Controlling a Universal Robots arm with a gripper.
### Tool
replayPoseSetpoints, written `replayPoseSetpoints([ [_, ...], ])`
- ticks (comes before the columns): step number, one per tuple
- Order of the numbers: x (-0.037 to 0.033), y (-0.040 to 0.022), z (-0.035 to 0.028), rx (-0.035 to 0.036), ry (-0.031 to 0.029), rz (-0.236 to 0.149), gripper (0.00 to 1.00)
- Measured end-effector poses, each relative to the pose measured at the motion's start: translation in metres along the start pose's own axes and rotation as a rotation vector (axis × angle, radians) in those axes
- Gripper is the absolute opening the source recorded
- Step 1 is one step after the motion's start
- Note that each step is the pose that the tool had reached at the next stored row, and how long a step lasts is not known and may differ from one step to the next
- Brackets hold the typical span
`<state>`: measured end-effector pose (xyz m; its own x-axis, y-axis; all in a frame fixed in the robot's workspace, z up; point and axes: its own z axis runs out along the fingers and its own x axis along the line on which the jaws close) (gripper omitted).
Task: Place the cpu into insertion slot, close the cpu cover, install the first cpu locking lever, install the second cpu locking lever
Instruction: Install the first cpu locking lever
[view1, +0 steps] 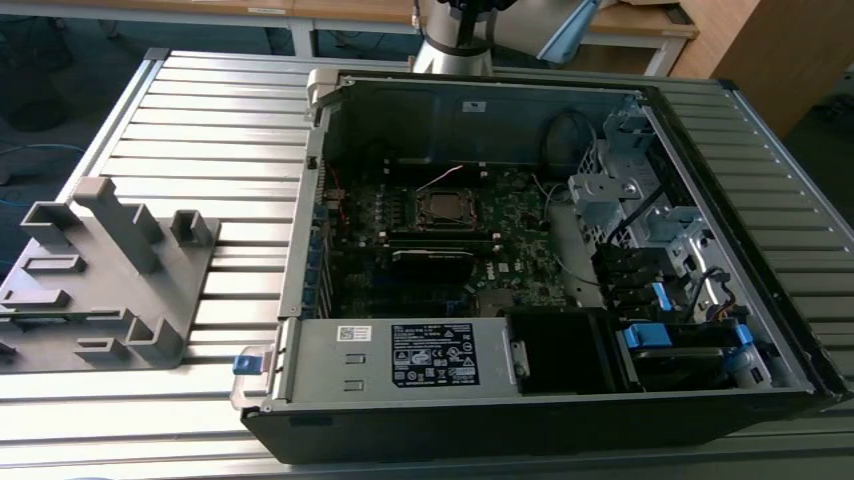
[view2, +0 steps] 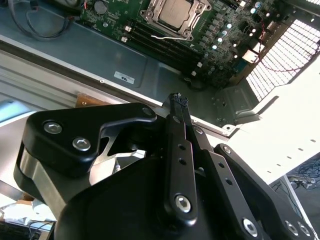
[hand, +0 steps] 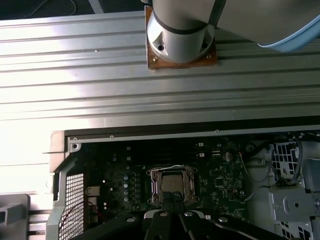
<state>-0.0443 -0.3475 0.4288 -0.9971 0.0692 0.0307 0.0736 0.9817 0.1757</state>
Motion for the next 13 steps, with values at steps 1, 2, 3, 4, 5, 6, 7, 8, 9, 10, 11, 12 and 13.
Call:
replayPoseSetpoints([
  [1, 0.0000, -0.0002, 0.0009, 0.0000, 0.0000, 0.000, 0.11],
  [2, 0.0000, -0.0004, 0.0019, -0.0001, 0.0000, 0.000, 0.11],
  [3, -0.0001, -0.0006, 0.0029, 0.0000, 0.0000, 0.000, 0.11],
  [4, -0.0001, -0.0008, 0.0037, 0.0000, 0.0000, 0.000, 0.11],
  [5, -0.0002, -0.0009, 0.0042, 0.0000, 0.0000, 0.000, 0.11],
  [6, -0.0002, -0.0009, 0.0043, 0.0001, 0.0000, 0.000, 0.11],
  [7, -0.0001, -0.0009, 0.0043, 0.0001, 0.0000, 0.000, 0.11],
  [8, -0.0001, -0.0009, 0.0043, 0.0001, 0.0000, 0.000, 0.11],
  [9, -0.0002, -0.0009, 0.0043, 0.0001, 0.0000, 0.000, 0.11],
  [10, -0.0002, -0.0009, 0.0043, 0.0000, 0.0000, 0.000, 0.11],
  [11, -0.0002, -0.0009, 0.0044, 0.0000, 0.0000, 0.000, 0.11],
  [12, -0.0002, -0.0009, 0.0045, 0.0000, 0.0000, 0.000, 0.11],
  [13, -0.0002, -0.0009, 0.0047, 0.0000, -0.0001, 0.000, 0.11],
])
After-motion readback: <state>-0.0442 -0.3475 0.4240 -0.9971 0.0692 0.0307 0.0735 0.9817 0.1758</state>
